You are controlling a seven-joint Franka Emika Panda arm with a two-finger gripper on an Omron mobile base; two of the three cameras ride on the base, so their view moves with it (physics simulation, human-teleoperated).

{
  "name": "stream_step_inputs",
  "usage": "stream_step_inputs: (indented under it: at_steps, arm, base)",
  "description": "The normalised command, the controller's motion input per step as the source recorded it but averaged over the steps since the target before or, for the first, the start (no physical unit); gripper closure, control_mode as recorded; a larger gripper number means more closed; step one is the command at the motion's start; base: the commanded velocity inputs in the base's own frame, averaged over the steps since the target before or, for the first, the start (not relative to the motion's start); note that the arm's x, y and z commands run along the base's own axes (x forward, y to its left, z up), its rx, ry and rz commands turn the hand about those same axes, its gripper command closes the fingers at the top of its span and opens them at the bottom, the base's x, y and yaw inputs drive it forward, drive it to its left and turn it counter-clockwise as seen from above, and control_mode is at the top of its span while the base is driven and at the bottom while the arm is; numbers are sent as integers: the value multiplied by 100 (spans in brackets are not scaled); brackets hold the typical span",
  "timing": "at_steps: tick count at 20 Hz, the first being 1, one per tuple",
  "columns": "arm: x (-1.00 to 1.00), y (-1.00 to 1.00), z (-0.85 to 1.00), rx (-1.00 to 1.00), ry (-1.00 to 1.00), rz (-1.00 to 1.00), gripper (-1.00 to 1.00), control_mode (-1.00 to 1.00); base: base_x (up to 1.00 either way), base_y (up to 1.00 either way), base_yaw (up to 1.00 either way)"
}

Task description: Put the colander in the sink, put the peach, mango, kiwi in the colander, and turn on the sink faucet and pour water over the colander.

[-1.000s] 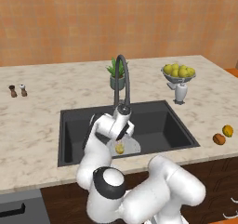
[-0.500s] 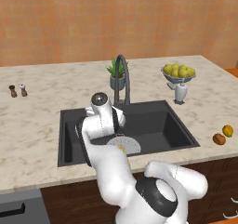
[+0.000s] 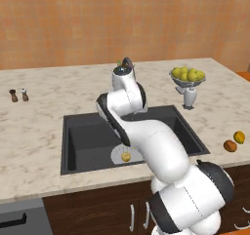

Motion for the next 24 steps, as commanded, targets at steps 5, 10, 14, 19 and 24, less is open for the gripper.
stream_step_inputs:
  at_steps: [5, 10, 14, 19, 24]
  arm:
    - [-77, -88, 49, 1, 21, 20, -100, -100]
    - [-70, -100, -3, 28, -4, 0, -100, -100]
    - [17, -100, -1, 31, 32, 0, -100, -100]
    - [53, -100, 2, 25, 40, 0, -100, -100]
    - [43, -100, 25, 19, 36, 0, -100, -100]
  base:
    - [0, 0, 0]
    - [0, 0, 0]
    - [0, 0, 0]
    - [0, 0, 0]
    - [0, 0, 0]
